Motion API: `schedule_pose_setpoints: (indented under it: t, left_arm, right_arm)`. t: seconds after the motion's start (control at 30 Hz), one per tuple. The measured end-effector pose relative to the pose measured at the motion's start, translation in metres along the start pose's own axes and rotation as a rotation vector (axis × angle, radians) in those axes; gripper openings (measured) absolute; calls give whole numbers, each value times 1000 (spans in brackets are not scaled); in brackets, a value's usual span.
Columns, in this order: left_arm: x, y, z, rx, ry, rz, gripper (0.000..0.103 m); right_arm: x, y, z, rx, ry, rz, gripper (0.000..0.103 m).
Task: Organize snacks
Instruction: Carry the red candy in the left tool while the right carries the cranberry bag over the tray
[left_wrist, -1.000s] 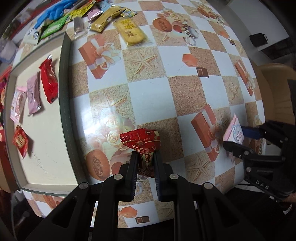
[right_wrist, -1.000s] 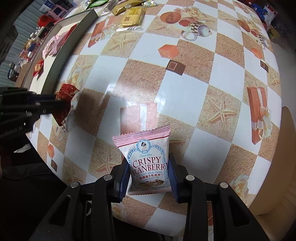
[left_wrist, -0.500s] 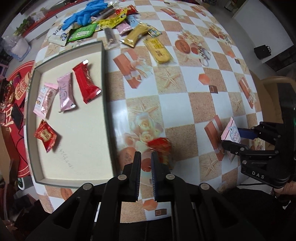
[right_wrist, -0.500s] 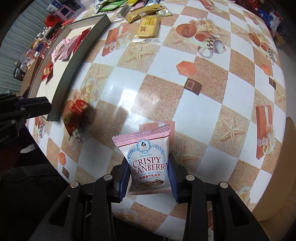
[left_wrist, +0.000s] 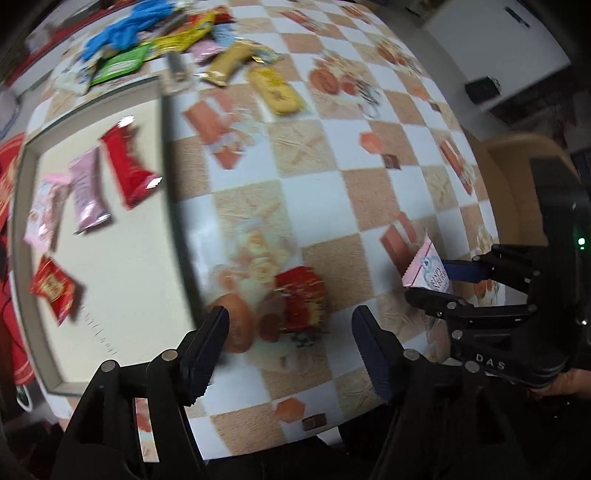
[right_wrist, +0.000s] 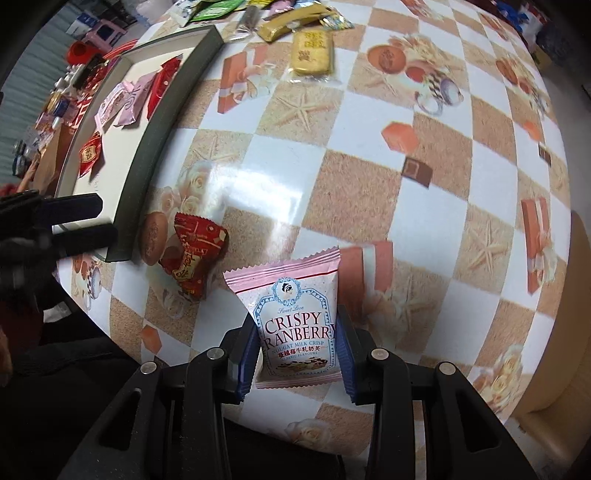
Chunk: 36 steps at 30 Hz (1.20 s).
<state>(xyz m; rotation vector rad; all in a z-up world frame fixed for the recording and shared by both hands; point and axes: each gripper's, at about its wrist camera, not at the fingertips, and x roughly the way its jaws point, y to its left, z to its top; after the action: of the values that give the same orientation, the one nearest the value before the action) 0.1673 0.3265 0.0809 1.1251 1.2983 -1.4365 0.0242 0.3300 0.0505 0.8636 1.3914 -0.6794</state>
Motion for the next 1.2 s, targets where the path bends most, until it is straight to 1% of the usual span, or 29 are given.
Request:
schedule_pose_setpoints:
  t: [0.07,0.1,0.13,0.17,0.2,0.23,0.33,0.4,0.5,0.6,0.63,0.67,0.7,0.77,0.83,0.87,0.9,0.97,1.07,1.1,1.13,1.17,1.2]
  left_arm:
    - [17,-11,3,20,35,21,73]
    - [29,-14,5,17,69,27,68]
    - [39,-15,5,10,90,27,56]
    - [50,-16,6,3,121,34,16]
    - [57,-15,6,-6,139,47,14]
    - [57,-13,7,-34,114,28,14]
    - [55,-12,11,-63,106,19,12]
    - [46,-10,10,-92,84,-7,4]
    - [32,-6,7,-118,60,-16,3]
    - [31,-1,5,-129,80,-26,3]
    - [32,-1,4,-132,88,-14,3]
    - [30,-2,4,-135,84,-7,3]
    - [28,-2,4,-138,73,-17,3]
    - [27,-5,5,-125,59,5,3]
    - [32,-8,7,-117,75,15,4]
    - [36,-10,7,-114,94,29,14]
    - [40,-12,7,-109,107,35,33]
    - [44,-16,4,-100,119,49,53]
    - [53,-22,4,-89,137,62,53]
    - [57,-24,5,-78,145,76,48]
    - [61,-26,5,-69,155,81,36]
    - [67,-27,5,-58,184,84,23]
    - [69,-28,6,-51,185,86,23]
  right_arm:
    - [-1,-5,-8,17,2,-2,39]
    - [-2,-7,-11,21,3,-4,39]
    - [-3,-10,-15,23,3,-6,39]
    - [-4,-12,-17,22,3,-10,39]
    - [-6,-16,-21,20,1,-19,39]
    - [-7,-19,-23,20,1,-22,39]
    - [-11,-32,-29,29,-5,-28,39]
    - [-12,-39,-31,41,-12,-23,39]
    - [-16,-48,-29,52,-31,-7,39]
    - [-21,-51,-25,52,-53,15,39]
    - [-22,-51,-23,51,-58,21,39]
    - [-23,-52,-23,49,-65,28,39]
    - [-24,-50,-21,43,-75,37,39]
    - [-26,-48,-19,32,-86,45,39]
    - [-26,-46,-19,25,-92,49,39]
    - [-25,-47,-19,23,-91,50,39]
    - [-25,-49,-21,26,-87,49,39]
    - [-24,-56,-24,37,-82,46,39]
    - [-23,-63,-26,51,-80,43,39]
    - [-23,-65,-27,55,-78,43,39]
    - [-22,-66,-28,56,-77,42,39]
    - [-21,-66,-28,57,-73,41,39]
    - [-21,-67,-29,56,-69,39,39]
